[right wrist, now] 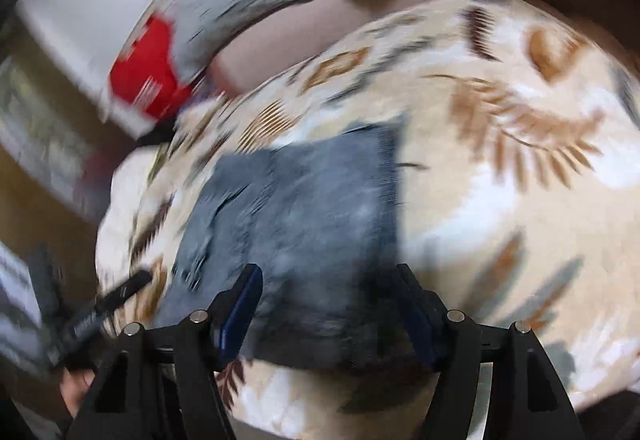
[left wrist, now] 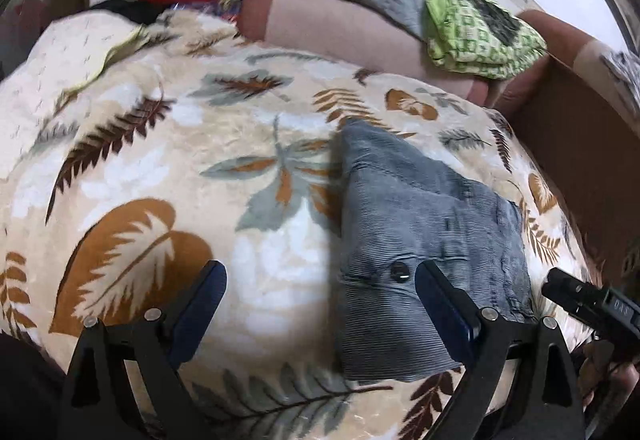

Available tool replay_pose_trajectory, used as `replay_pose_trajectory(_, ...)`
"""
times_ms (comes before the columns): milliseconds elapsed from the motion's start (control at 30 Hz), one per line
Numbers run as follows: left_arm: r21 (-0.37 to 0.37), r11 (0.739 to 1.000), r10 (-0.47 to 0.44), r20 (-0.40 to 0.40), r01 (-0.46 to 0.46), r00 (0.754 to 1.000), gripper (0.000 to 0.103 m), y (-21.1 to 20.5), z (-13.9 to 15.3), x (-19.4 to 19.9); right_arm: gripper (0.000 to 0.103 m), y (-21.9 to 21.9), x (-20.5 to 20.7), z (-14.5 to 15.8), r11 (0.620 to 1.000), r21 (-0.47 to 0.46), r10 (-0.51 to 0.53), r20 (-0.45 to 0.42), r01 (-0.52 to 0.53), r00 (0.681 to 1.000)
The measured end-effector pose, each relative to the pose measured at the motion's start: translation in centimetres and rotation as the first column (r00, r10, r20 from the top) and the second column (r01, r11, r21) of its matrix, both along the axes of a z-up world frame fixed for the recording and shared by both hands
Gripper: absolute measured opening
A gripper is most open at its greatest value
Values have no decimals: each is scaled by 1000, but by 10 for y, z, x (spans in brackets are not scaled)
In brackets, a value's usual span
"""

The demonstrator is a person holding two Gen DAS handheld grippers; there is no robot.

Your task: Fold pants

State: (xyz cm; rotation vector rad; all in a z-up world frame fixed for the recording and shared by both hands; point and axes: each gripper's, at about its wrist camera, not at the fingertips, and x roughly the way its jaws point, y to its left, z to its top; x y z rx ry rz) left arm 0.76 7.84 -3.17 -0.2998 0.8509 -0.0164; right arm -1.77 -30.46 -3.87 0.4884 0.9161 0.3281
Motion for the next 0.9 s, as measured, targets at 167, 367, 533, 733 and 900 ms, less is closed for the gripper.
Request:
replay_pose_trajectory(167, -108, 994, 26, -73, -34, 997, 95, 18, -20, 7, 70, -30, 10, -22, 986, 129, -89, -105, 102, 991)
replay_pose_trajectory(367, -49, 999, 6, -58, -9, 998, 95, 7, -19, 5, 70, -29, 9, -25, 987, 126, -93, -91, 104, 992)
replay_pose_trajectory(533, -15, 1000, 2, -46, -3, 999, 95, 5, -18, 4, 70, -28, -3, -8, 994, 45, -99, -9, 99, 995)
replay_pose_trajectory(733, -17, 1000, 11, -48, -12, 999, 95, 10, -21, 3, 70, 24, -25, 30, 991, -124, 74, 189, -51, 979)
replay_pose_trajectory(900, -22, 1000, 16, -60, -17, 998, 95, 13, -24, 3, 75, 64, -10, -22, 931, -305, 197, -44, -201, 979)
